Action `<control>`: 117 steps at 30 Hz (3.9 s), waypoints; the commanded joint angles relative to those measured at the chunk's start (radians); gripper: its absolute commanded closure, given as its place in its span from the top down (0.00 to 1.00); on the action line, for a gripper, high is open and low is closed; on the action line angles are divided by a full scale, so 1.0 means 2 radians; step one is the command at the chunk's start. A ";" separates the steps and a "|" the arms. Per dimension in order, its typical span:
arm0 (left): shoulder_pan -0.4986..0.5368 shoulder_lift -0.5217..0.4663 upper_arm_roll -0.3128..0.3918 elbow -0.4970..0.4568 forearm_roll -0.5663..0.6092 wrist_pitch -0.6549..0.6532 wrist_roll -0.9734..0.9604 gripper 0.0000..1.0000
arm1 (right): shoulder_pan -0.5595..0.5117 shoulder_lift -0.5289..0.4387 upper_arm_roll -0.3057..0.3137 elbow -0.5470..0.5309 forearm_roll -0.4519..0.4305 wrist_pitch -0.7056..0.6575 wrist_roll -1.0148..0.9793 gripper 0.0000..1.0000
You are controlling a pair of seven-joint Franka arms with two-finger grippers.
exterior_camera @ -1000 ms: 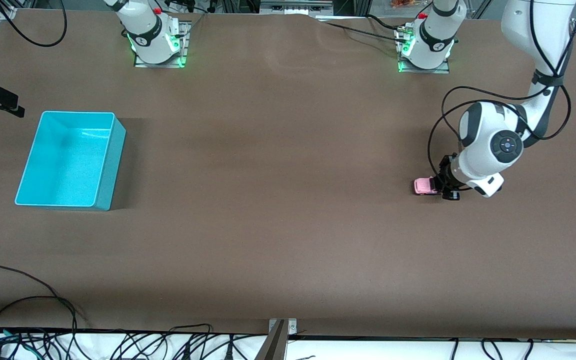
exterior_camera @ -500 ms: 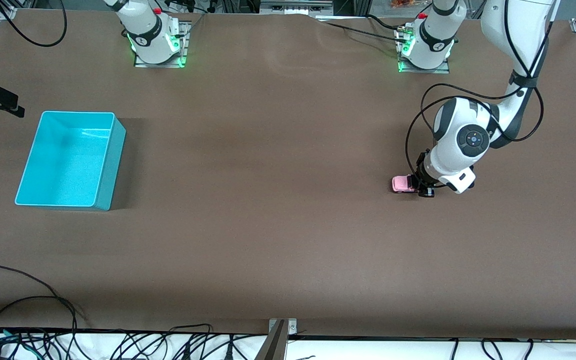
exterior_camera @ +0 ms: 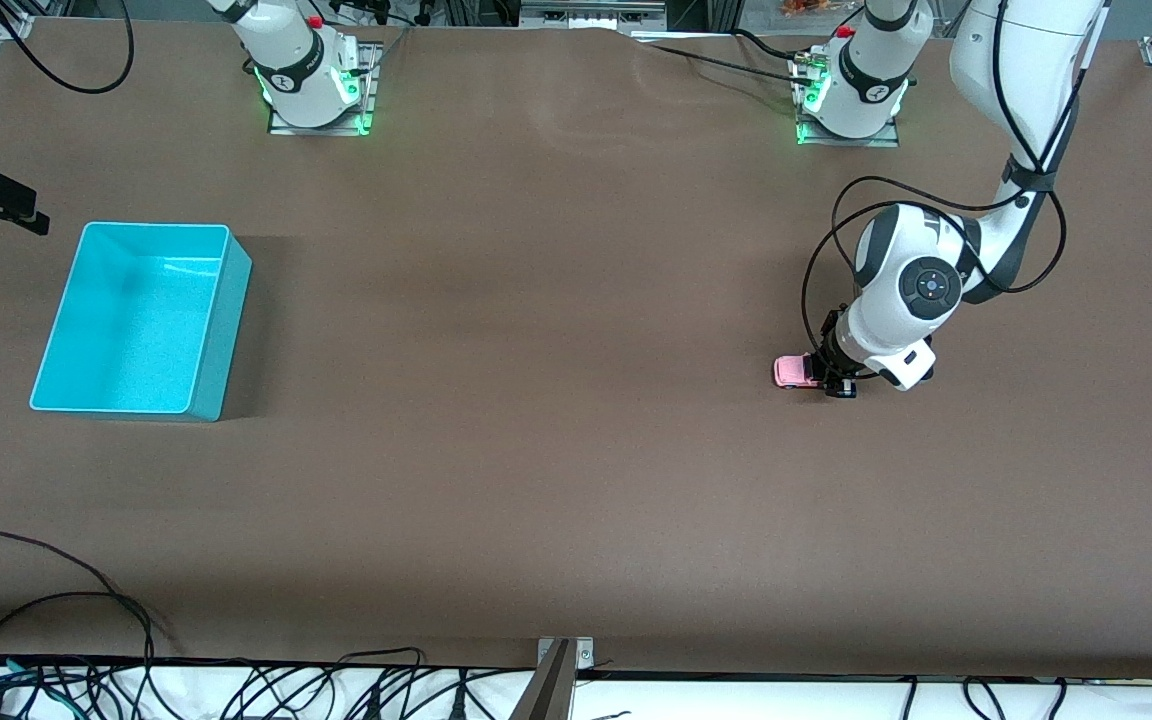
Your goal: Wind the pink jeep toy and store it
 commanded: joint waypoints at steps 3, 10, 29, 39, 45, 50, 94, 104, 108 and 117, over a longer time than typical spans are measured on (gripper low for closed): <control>0.006 0.017 -0.001 0.001 -0.002 0.010 -0.002 0.05 | 0.001 0.000 0.001 0.006 -0.006 -0.007 0.000 1.00; 0.019 0.021 0.000 0.001 0.005 0.010 0.004 0.05 | 0.001 0.000 0.001 0.006 -0.006 -0.007 0.000 1.00; 0.085 0.026 0.000 -0.002 0.063 0.006 0.051 0.05 | 0.001 0.000 0.001 0.006 -0.006 -0.007 0.001 1.00; 0.123 0.029 0.001 -0.003 0.065 0.006 0.096 0.06 | 0.001 0.000 0.001 0.006 -0.006 -0.007 0.001 1.00; 0.143 0.030 0.003 -0.003 0.078 0.006 0.099 0.06 | 0.002 0.000 0.001 0.006 -0.006 -0.007 0.001 1.00; 0.175 0.031 0.001 -0.004 0.124 0.006 0.101 0.07 | 0.002 0.000 0.001 0.006 -0.006 -0.007 0.001 1.00; 0.207 -0.099 -0.024 0.089 0.108 -0.184 0.263 1.00 | 0.001 0.000 0.001 0.006 -0.006 -0.007 0.001 1.00; 0.207 -0.128 -0.041 0.121 0.107 -0.223 0.401 1.00 | 0.001 0.000 0.001 0.006 -0.006 -0.007 0.001 1.00; 0.207 -0.128 -0.050 0.155 0.106 -0.267 0.472 1.00 | 0.001 0.000 0.001 0.006 -0.006 -0.007 0.001 1.00; 0.211 -0.129 -0.050 0.214 0.068 -0.334 0.662 1.00 | 0.001 0.000 0.001 0.006 -0.006 -0.007 0.001 1.00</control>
